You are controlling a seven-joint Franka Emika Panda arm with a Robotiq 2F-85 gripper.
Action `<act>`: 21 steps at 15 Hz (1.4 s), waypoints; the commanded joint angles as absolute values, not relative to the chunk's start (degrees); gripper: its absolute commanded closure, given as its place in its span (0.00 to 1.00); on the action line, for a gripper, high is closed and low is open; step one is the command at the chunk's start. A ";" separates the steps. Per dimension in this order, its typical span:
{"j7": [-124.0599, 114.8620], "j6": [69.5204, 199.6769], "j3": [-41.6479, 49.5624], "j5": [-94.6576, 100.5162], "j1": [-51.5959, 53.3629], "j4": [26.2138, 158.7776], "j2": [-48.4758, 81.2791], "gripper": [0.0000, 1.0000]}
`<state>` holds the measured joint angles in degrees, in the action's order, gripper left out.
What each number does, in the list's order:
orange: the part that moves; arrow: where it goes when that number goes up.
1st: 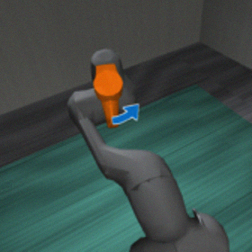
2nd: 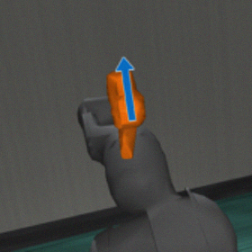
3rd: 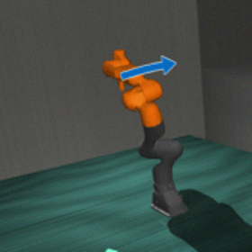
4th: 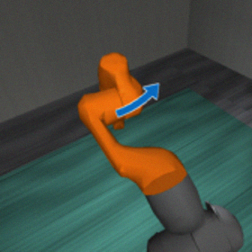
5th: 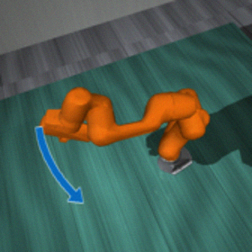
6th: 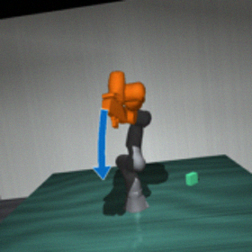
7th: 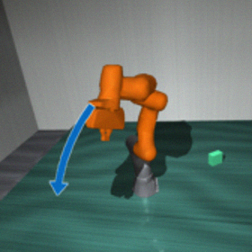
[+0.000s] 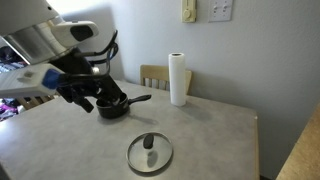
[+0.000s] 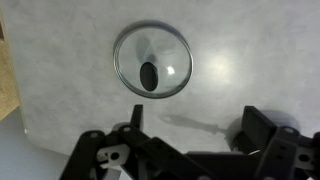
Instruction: Put the lid on the pot
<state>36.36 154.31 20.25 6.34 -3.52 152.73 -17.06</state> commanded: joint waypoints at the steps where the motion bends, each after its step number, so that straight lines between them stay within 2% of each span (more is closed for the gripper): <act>1: 36.97 159.77 19.11 7.91 -5.33 151.09 -9.67 0.00; 7: 40.10 159.39 18.81 2.81 -5.06 145.44 -0.88 0.00; 12: 47.10 153.69 16.60 -5.50 -7.56 137.89 4.65 0.00; 17: 46.49 147.25 14.15 -4.39 -11.53 131.08 11.45 0.00; 21: 44.33 148.84 12.14 -3.07 -13.26 132.13 11.19 0.00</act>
<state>45.05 148.91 14.17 -3.99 -11.24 132.10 11.41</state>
